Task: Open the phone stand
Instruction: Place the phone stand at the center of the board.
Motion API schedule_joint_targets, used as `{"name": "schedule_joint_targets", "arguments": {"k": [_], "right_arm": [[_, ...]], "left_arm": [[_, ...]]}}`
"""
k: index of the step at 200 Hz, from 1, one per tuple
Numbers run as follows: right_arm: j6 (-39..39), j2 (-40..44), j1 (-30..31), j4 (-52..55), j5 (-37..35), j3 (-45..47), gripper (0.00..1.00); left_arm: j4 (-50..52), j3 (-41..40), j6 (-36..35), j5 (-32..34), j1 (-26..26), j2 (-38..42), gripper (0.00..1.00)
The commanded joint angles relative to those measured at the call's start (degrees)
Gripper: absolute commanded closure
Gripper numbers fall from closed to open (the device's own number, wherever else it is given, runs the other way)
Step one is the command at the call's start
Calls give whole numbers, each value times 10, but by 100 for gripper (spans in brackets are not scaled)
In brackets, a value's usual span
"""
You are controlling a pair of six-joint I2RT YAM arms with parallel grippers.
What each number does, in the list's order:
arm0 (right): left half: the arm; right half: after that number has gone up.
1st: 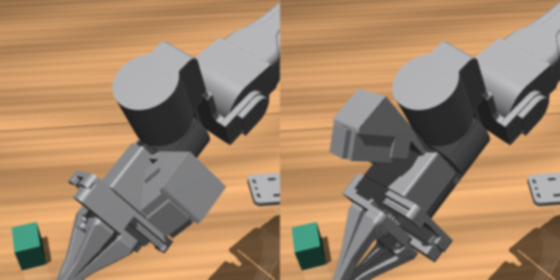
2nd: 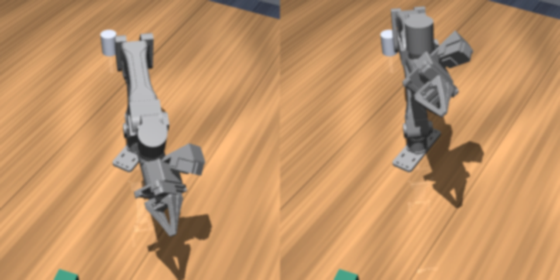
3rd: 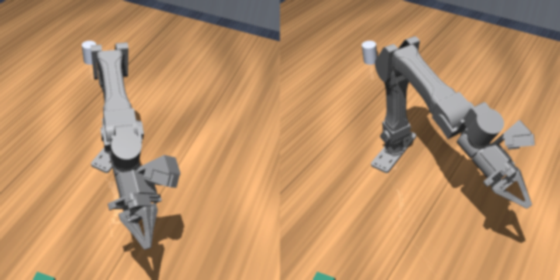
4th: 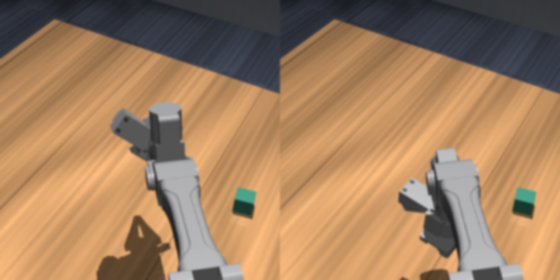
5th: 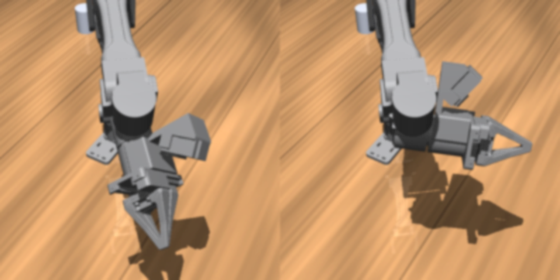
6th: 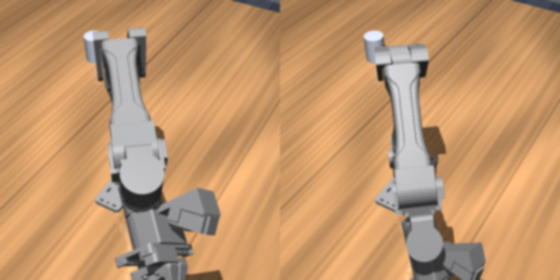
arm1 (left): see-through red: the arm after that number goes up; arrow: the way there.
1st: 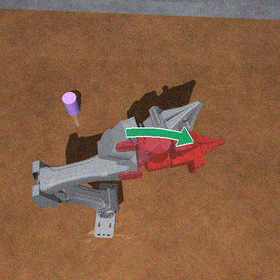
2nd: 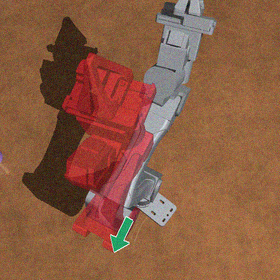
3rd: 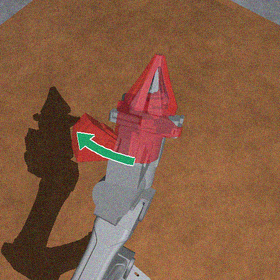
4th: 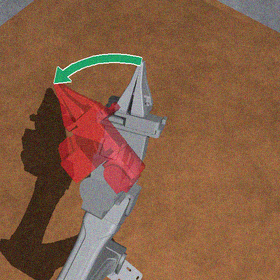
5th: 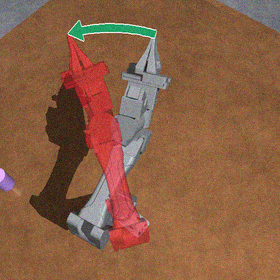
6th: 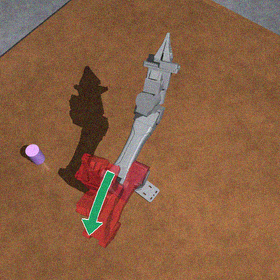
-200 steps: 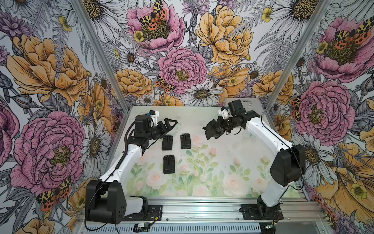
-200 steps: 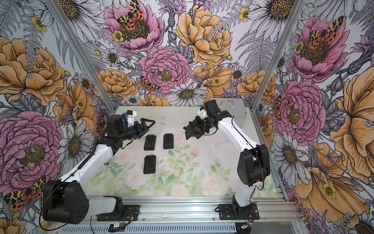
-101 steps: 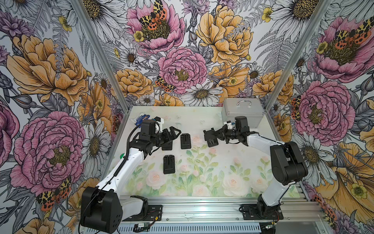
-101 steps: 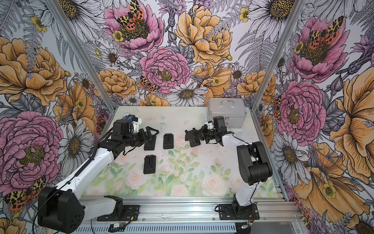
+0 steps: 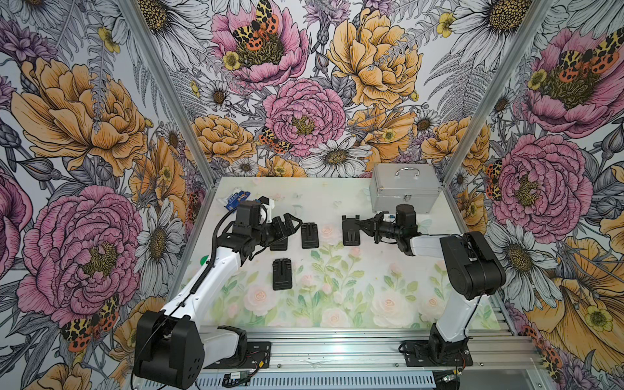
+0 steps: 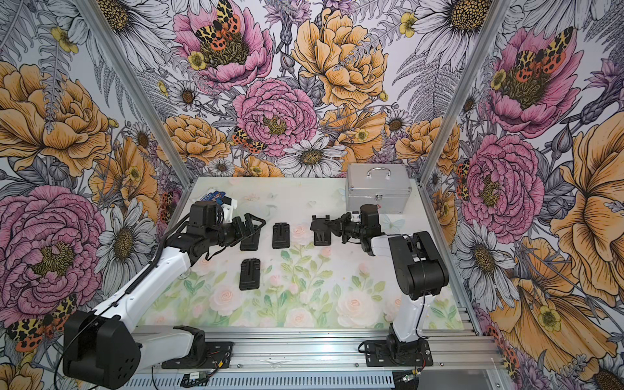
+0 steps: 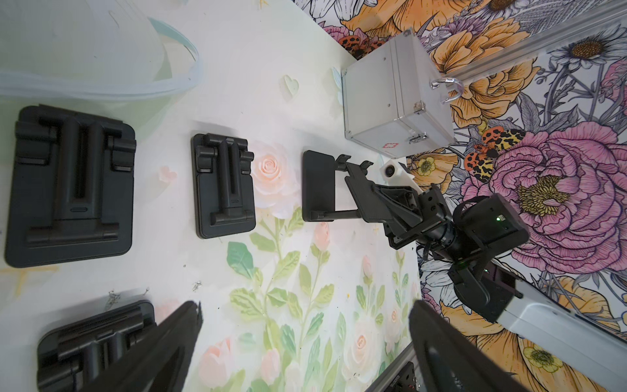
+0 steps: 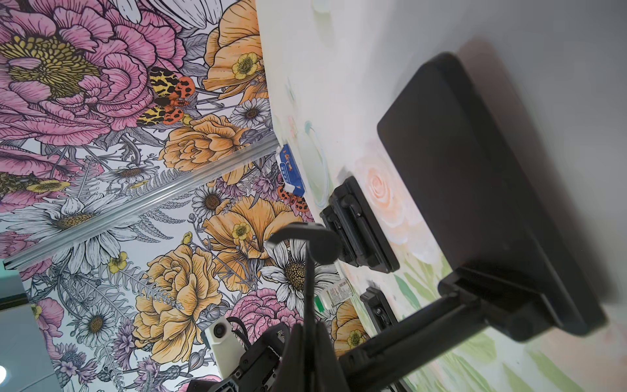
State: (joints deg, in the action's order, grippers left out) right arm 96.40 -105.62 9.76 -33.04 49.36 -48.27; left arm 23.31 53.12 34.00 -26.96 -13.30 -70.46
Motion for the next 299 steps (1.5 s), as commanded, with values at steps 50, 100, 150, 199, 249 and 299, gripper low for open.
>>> {"name": "schedule_joint_targets", "arguments": {"k": [50,100,150,199,249,299], "right_arm": [[41,-9,-10,-91,-8,28,88],[41,24,-29,-76,-5,35,50],[-109,99,-49,167,11,-14,45],[-321,185,-47,498,-51,-121,40],[-453,232,-5,708,-155,-252,27],[-535,185,122,861,-295,-432,10]], "left_arm": [[9,8,-20,-3,-4,-4,1],[9,26,-18,-6,-6,-18,1],[20,42,-21,0,-5,-22,1],[25,40,-16,2,-6,-28,1],[55,48,-9,16,12,-7,1],[110,56,-13,33,40,42,1]]}}
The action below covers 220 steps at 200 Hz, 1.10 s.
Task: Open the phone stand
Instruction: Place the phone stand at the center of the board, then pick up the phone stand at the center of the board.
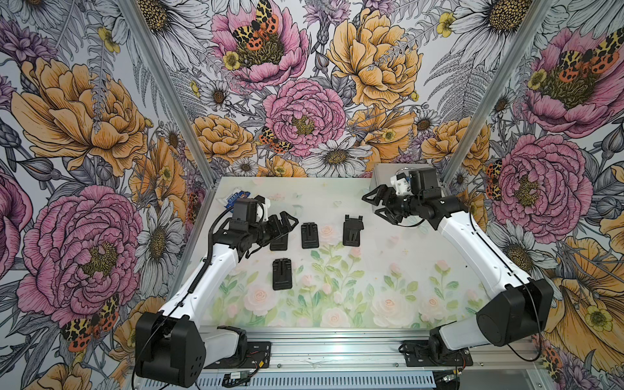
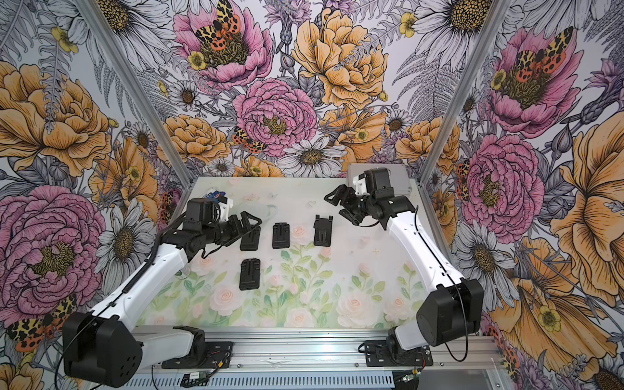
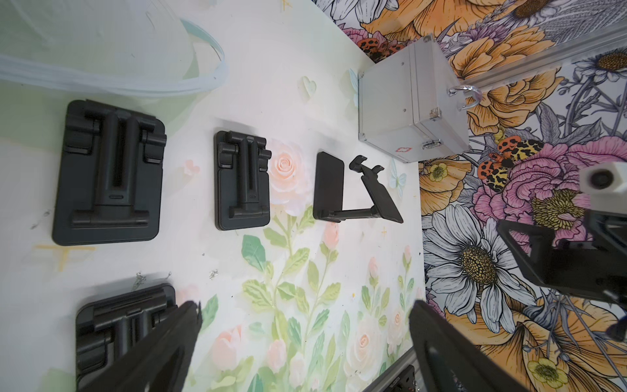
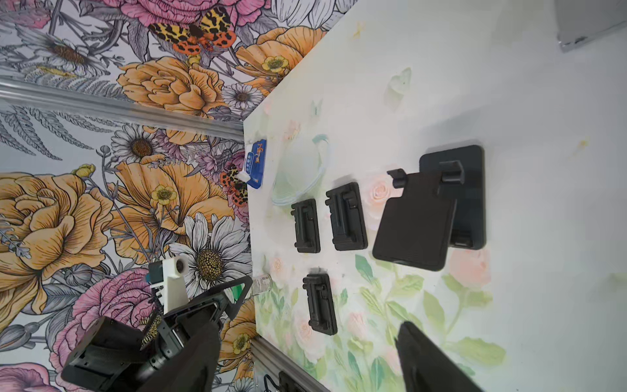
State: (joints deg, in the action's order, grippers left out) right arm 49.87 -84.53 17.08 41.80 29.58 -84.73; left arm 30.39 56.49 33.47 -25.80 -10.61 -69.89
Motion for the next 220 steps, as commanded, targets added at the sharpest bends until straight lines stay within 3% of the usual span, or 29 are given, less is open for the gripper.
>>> {"name": "schedule_joint_targets", "arguments": {"k": [1,103,167,220], "right_arm": [[-70,-27,51,114,-100,-70,10],[-112,-259,280,273,-315,-348,8],[-103,-456,392,381,-391,-572,23],[-81,-523,448,376,-396,-578,34]], "left_arm": [[40,22,-8,21,14,39,1],[209,-21,-5,75,71,244,1],[341,23,18,147,76,342,1],[416,50,25,182,77,390,1]]}}
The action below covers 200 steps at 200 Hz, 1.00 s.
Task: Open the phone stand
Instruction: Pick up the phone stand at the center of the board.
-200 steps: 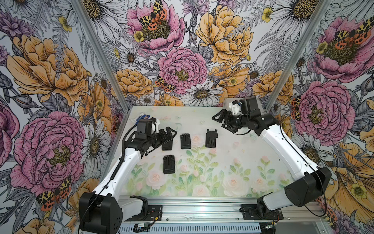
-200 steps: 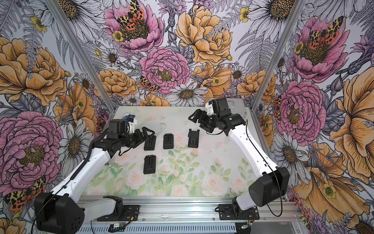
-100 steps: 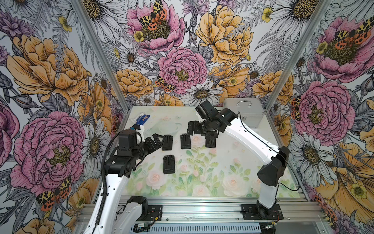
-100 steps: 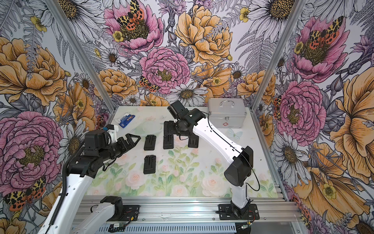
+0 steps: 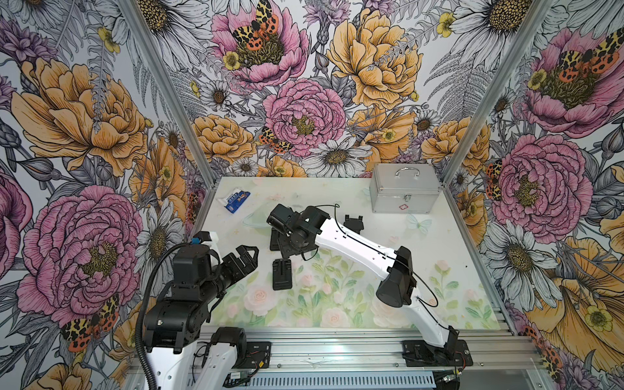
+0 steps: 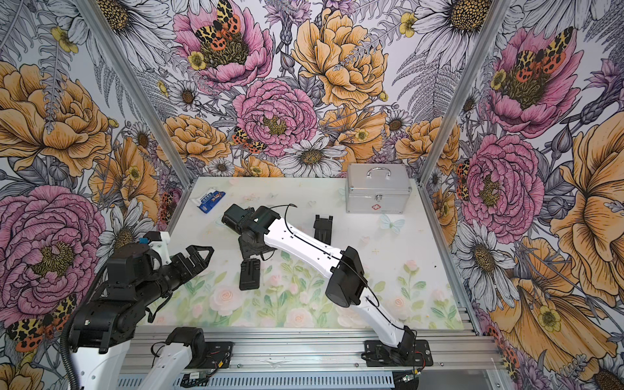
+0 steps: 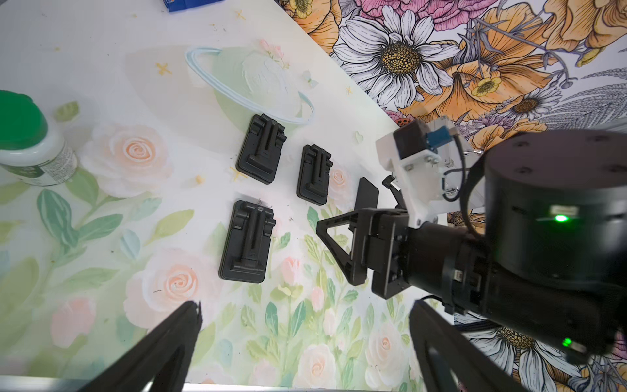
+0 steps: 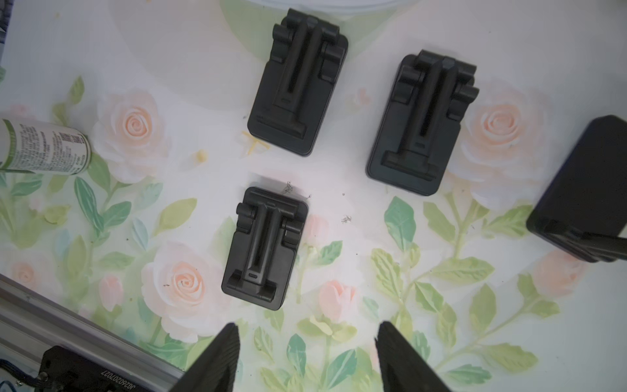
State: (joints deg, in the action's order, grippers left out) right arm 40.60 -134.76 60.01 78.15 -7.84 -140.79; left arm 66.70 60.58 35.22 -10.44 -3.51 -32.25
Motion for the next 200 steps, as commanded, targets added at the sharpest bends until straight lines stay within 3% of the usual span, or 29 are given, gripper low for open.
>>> {"name": "schedule_joint_targets", "arguments": {"k": [1,71,135,200], "right_arm": [[11,-21,20,13,-21,-17,34],[54,-94,45,-15,9,-40,39],[62,-146,55,-20,-14,-100,43],[44,-175,62,-36,-51,-101,44]], "left_arm": [[54,9,7,29,6,14,1],[98,-15,4,23,5,55,1],[115,-22,0,18,4,69,1],[127,-11,-10,11,3,67,1]]}}
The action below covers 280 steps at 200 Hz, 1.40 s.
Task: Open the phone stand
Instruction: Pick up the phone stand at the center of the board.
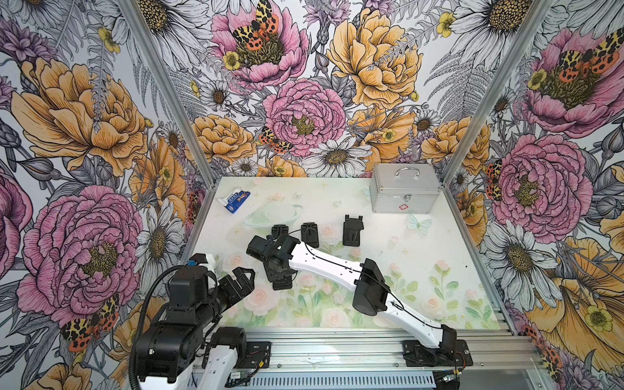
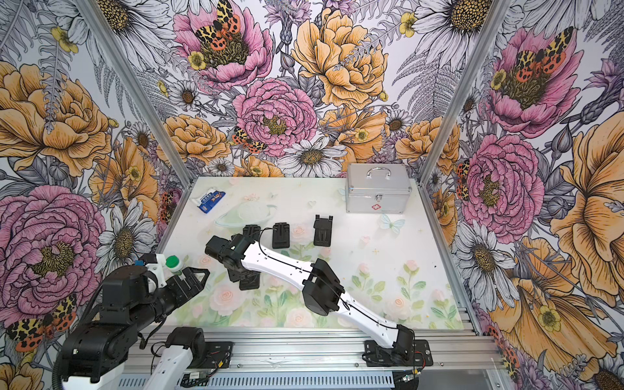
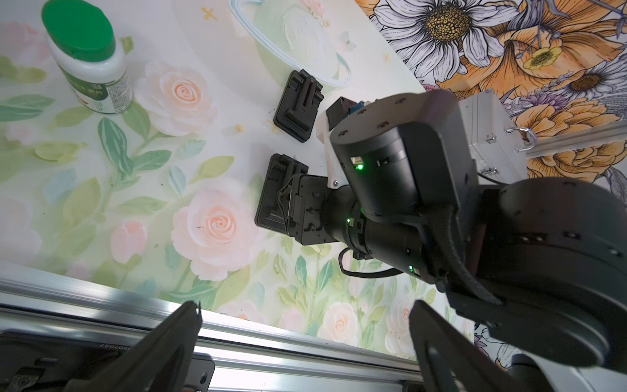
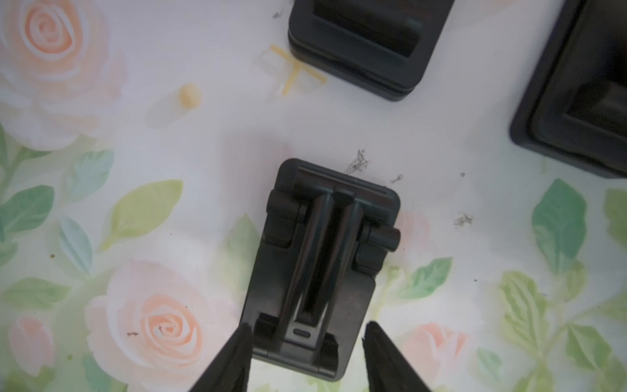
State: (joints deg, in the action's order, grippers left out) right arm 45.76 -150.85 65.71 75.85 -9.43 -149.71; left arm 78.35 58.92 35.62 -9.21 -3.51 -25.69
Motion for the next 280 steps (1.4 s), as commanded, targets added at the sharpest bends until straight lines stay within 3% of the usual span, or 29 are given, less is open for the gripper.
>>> {"name": "schedule_joint_targets", "arguments": {"k": [1,99,138,237,280], "right_arm": [[-9,-15,5,-13,-35,-12,44],[-29,-6,7,-16,-78,46,46],[-26,2,8,-16,-74,56,66],[-26,37,-8,-15,-58,69,100],[-32,88,-43,-15,-37,98,100]], "left_arm": [[10,6,-14,-1,3,1,1],[16,1,-13,-1,4,8,1],[16,-1,-13,-2,3,7,1],[-2,-1,-20,-3,3,-9,1],[-41,13,-29,-4,3,-45,1]]}}
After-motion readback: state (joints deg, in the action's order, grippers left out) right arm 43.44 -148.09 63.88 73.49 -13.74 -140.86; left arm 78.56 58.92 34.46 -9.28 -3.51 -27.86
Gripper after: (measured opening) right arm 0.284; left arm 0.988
